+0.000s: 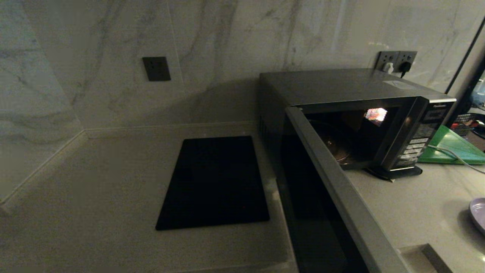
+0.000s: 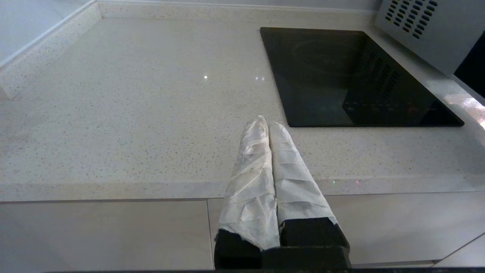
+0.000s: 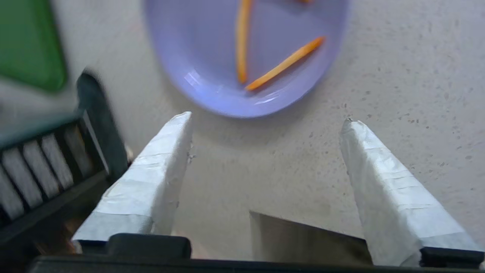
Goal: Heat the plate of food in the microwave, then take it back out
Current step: Put the plate in the microwave oven
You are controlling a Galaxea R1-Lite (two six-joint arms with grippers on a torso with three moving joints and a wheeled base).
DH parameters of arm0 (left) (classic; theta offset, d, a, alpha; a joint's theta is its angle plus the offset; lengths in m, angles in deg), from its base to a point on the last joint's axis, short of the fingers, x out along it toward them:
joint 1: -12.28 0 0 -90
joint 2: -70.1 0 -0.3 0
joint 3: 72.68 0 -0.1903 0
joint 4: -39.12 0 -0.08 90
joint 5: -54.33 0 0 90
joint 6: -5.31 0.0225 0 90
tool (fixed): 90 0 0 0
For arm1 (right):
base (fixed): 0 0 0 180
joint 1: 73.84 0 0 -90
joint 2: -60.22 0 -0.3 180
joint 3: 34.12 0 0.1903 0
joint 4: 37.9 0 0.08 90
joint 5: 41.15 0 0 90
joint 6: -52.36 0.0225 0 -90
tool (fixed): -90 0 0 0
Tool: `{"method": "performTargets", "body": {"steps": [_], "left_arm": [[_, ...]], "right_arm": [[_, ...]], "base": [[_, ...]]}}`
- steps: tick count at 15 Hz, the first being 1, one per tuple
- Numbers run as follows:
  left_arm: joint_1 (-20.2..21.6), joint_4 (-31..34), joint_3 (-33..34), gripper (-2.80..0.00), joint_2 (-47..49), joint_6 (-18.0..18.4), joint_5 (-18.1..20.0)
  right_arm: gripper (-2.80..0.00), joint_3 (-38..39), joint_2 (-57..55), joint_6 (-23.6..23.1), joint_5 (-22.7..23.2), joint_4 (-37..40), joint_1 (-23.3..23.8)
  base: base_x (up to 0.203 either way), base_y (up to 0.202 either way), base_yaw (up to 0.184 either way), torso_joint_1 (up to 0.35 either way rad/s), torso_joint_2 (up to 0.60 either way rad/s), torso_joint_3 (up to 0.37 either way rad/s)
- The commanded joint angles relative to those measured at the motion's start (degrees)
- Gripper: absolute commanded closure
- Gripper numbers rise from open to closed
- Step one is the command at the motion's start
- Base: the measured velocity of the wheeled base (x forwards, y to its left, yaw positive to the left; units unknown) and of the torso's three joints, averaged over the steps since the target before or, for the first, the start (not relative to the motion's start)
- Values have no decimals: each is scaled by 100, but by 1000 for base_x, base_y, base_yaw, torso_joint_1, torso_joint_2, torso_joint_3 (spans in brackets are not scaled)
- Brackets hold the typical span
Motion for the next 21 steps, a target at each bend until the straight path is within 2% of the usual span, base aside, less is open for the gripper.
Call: {"method": "performTargets", "body": {"steps": [1, 3, 7, 10, 13, 21], "left_arm": [[1, 0, 0, 0, 9, -4, -3], [1, 0, 0, 0, 9, -4, -3], [1, 0, 0, 0, 9, -4, -3], [1, 0, 0, 0, 9, -4, -3], [1, 0, 0, 0, 9, -4, -3], [1, 0, 0, 0, 9, -4, -3]], "right_arm": [[-280, -81, -384, 327, -154, 52, 36], [-280, -133, -548, 449, -675, 54, 36], [-280, -253, -892, 571, -880, 105, 36], [-280, -262, -1183, 543, -825, 167, 36], [-280, -337, -1514, 279, -650, 168, 36], [-280, -701, -1910, 16, -659, 256, 34]], "base": [[0, 0, 0, 0, 0, 0], [0, 0, 0, 0, 0, 0], [0, 0, 0, 0, 0, 0], [0, 0, 0, 0, 0, 0], [0, 0, 0, 0, 0, 0], [0, 0, 0, 0, 0, 0]]}}
